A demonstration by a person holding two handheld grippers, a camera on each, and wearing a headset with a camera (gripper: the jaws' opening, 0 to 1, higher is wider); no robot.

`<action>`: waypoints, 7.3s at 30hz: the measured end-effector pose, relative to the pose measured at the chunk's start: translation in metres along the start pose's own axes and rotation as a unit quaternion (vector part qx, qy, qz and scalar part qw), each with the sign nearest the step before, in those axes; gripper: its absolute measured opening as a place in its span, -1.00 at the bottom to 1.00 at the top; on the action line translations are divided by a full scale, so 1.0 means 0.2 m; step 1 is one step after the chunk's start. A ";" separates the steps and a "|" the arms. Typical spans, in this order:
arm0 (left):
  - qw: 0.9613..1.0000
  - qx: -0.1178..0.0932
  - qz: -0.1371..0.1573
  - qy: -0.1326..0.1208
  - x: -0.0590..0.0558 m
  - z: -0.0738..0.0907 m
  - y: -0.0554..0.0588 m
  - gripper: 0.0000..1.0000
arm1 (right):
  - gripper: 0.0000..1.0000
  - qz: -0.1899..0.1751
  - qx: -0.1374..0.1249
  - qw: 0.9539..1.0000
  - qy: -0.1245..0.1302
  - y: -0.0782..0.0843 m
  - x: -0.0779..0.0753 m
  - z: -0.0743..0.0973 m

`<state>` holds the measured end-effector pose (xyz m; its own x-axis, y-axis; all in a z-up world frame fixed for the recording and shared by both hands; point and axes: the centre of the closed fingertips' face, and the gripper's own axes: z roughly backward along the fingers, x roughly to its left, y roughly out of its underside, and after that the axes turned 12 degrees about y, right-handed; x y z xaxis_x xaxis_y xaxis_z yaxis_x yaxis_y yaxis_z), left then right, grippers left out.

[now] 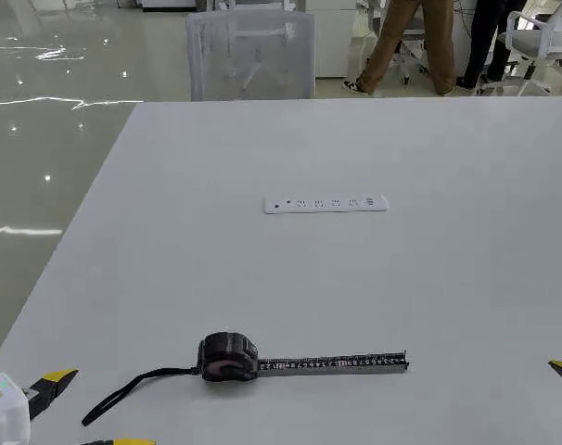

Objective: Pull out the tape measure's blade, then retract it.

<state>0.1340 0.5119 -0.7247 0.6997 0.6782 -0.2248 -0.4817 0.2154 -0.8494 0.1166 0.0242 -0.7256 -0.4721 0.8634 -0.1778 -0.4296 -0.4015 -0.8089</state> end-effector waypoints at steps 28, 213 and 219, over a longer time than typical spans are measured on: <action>1.000 -0.008 -0.001 -0.011 0.04 -0.02 -0.05 1.00 | 1.00 0.009 0.004 1.000 0.005 0.08 0.03 0.11; 0.963 0.006 0.169 -0.209 0.07 -0.87 -0.04 0.29 | -0.76 0.328 0.219 0.888 -0.236 -0.01 0.29 -0.84; 0.964 0.003 0.170 -0.206 0.08 -0.88 -0.04 0.29 | -0.76 0.314 0.219 0.894 -0.231 -0.01 0.29 -0.85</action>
<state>0.2409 0.3974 -0.8048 0.2325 0.9316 -0.2795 -0.6506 -0.0647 -0.7566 0.2199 0.1273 -0.8295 -0.9506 0.2473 -0.1878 -0.1802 -0.9318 -0.3151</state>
